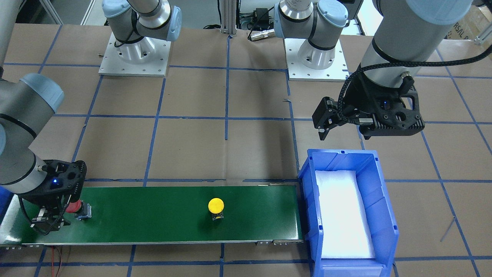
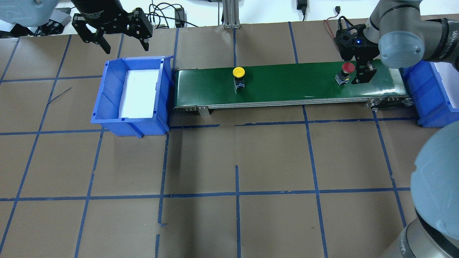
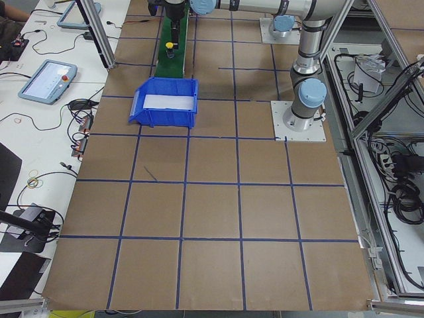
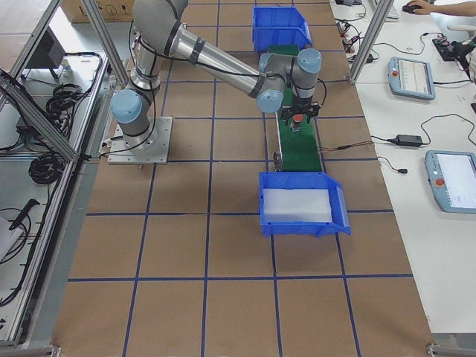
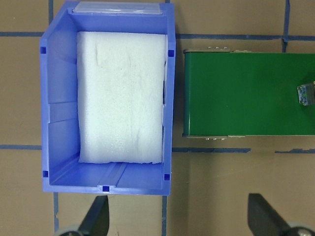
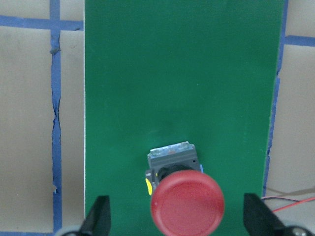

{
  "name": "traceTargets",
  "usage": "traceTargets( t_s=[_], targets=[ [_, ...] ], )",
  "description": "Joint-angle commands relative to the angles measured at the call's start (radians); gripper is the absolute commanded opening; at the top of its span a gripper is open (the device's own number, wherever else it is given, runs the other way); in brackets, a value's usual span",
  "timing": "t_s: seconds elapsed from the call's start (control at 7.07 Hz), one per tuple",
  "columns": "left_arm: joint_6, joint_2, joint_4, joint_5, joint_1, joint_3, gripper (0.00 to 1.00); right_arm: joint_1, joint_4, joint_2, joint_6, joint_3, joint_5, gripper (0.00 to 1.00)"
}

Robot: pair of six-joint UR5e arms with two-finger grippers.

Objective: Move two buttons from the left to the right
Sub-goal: 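Grasp the red button with the right gripper and lift it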

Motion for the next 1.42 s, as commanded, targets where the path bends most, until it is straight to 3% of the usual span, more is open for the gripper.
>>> traceTargets(
  t_s=[0.0,0.28,0.42,0.85,1.27],
  targets=[
    [0.0,0.0,0.0,0.0,0.0,0.0,1.0,0.0,-0.007,0.002,-0.004,0.003,-0.003,0.47],
    [0.0,0.0,0.0,0.0,0.0,0.0,1.0,0.0,-0.009,0.002,-0.004,0.002,-0.003,0.44],
    [0.0,0.0,0.002,0.0,0.0,0.0,1.0,0.0,-0.013,0.002,-0.004,0.002,-0.003,0.35],
    [0.0,0.0,0.002,0.0,0.0,-0.001,1.0,-0.006,-0.013,-0.01,-0.004,-0.024,-0.018,0.28],
    [0.0,0.0,0.002,0.0,0.0,-0.001,1.0,-0.151,-0.012,-0.02,-0.05,-0.164,-0.017,0.27]
  ],
)
